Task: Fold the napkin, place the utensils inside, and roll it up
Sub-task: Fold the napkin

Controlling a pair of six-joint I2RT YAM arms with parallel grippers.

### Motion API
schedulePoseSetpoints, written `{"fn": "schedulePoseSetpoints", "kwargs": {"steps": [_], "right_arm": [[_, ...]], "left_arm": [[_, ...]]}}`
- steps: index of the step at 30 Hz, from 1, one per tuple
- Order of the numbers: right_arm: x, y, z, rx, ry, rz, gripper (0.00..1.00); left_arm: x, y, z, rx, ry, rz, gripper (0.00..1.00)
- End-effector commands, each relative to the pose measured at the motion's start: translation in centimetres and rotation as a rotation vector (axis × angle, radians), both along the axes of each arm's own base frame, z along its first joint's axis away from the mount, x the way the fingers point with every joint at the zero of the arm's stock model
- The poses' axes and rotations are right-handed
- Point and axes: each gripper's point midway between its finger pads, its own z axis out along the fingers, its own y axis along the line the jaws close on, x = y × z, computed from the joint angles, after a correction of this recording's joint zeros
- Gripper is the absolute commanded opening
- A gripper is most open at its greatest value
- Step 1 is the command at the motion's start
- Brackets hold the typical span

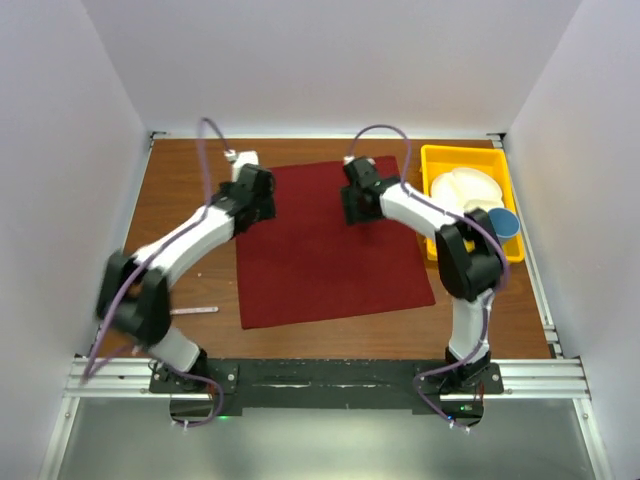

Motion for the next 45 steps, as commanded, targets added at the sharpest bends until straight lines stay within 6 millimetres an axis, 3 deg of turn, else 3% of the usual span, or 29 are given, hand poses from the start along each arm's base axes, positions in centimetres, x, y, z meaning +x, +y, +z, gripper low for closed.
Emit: {"fn": "schedulePoseSetpoints", "kwargs": {"steps": [1, 2, 3, 4, 5, 6, 8, 10, 11, 13, 14, 22, 32, 42, 45], "right_arm": [[-9.2, 9.7, 6.5, 0.144, -0.069, 0.354, 0.71], [-12.4, 13.1, 6.3, 0.178, -0.054, 0.462, 0.71], [-14.1, 14.7, 6.3, 0.202, -0.053, 0.51, 0.79], [-15.9, 16.4, 6.2, 0.229, -0.033, 0.561, 0.8], [-18.9, 18.9, 5.5, 0.221, -0.011, 0.649, 0.84], [-20.1, 20.5, 6.1, 0.226, -0.019, 0.689, 0.84], [-23.7, 23.2, 4.5, 0.193, 0.019, 0.786, 0.79], [-25.7, 25.4, 4.4, 0.18, 0.029, 0.841, 0.67], [-26.3, 25.7, 2.9, 0.138, 0.048, 0.851, 0.64], [-28.0, 27.6, 3.0, 0.126, 0.032, 0.901, 0.53], [-28.6, 28.0, 2.6, 0.113, 0.038, 0.917, 0.53], [-30.3, 31.2, 0.6, 0.073, 0.034, 0.971, 0.57], [-29.9, 33.4, -0.4, 0.061, 0.012, 0.991, 0.55], [-30.0, 33.1, -2.6, 0.034, 0.028, 1.0, 0.52], [-29.9, 32.8, -3.4, 0.016, 0.032, 0.997, 0.45]], "left_arm": [[-4.6, 4.6, 13.3, -0.144, -0.319, 0.122, 0.76], [-6.7, 5.8, 16.4, -0.188, -0.411, 0.141, 0.77], [-7.7, 6.5, 17.9, -0.203, -0.457, 0.153, 0.77], [-8.8, 7.6, 19.1, -0.2, -0.502, 0.186, 0.77], [-10.7, 8.9, 21.1, -0.214, -0.552, 0.219, 0.78], [-11.8, 9.7, 21.9, -0.215, -0.576, 0.246, 0.78], [-14.2, 11.9, 23.9, -0.209, -0.628, 0.319, 0.78], [-16.0, 13.1, 25.2, -0.215, -0.673, 0.356, 0.78], [-16.5, 13.4, 25.7, -0.221, -0.683, 0.363, 0.78], [-17.4, 13.8, 26.4, -0.235, -0.708, 0.364, 0.78], [-17.6, 13.8, 26.5, -0.236, -0.709, 0.36, 0.78], [-17.0, 12.0, 25.4, -0.29, -0.665, 0.289, 0.78], [-16.9, 10.8, 25.4, -0.358, -0.676, 0.242, 0.77], [-18.2, 11.8, 26.7, -0.351, -0.705, 0.261, 0.77], [-18.3, 11.6, 27.1, -0.361, -0.712, 0.253, 0.77]]}}
